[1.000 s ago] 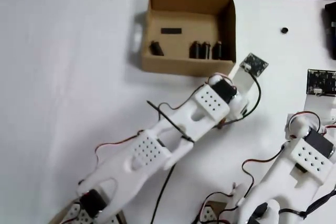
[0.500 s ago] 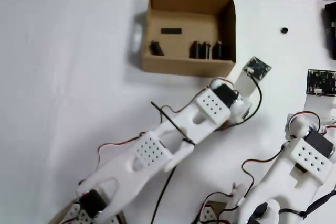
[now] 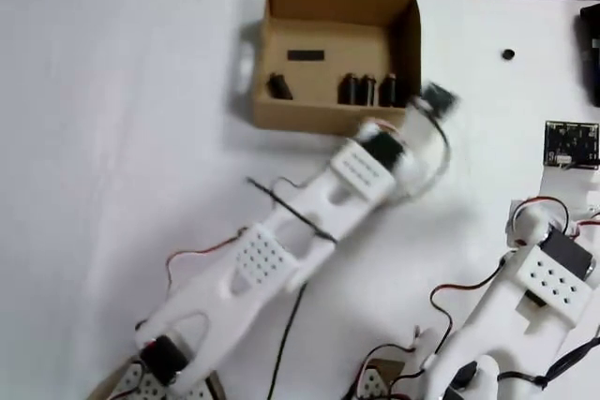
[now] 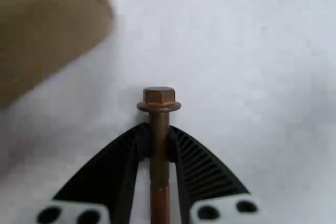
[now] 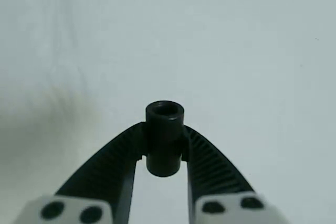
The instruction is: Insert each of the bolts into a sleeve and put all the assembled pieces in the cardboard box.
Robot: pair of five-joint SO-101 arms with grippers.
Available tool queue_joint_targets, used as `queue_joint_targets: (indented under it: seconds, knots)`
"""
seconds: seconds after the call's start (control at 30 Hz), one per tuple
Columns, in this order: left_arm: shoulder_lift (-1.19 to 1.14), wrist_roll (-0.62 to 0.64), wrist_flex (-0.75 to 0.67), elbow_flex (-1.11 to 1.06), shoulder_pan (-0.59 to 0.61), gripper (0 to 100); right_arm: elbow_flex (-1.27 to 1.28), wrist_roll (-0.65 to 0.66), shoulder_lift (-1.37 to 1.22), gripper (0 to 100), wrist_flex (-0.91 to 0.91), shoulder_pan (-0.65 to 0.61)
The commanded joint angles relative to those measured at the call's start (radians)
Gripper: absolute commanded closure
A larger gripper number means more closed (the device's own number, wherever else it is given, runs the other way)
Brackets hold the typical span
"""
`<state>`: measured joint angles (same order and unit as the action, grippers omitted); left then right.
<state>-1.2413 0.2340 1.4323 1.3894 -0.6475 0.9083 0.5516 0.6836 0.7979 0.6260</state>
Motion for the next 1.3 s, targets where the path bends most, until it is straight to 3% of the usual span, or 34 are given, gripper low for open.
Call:
queue_joint_targets:
  seconds: [0.0,0.2,0.3,0.5,0.83,1.07,1.27]
  knots:
    - [0.161,0.000,0.077,0.226,0.084,98,-0.008,-0.109,0.084,97.8,-0.027,-0.056]
    - [0.356,-0.002,0.345,0.278,0.206,98,0.068,-0.226,0.240,97.8,-0.027,-0.384]
    - [0.446,-0.008,0.354,0.280,0.288,98,0.106,-0.298,0.314,97.8,-0.030,-0.545]
    - [0.601,-0.044,0.359,0.189,0.305,98,0.209,-0.394,0.344,97.8,-0.140,-0.762]
    - [1.211,-0.011,0.341,-0.730,0.305,98,0.219,-0.445,0.269,97.8,-0.202,-0.796]
    - [1.594,-0.018,0.071,-1.317,0.377,98,0.222,-0.542,0.262,97.8,-0.160,-1.040]
    - [1.919,-0.023,-0.193,-1.747,0.437,98,0.270,-0.637,0.259,97.8,-0.168,-1.162]
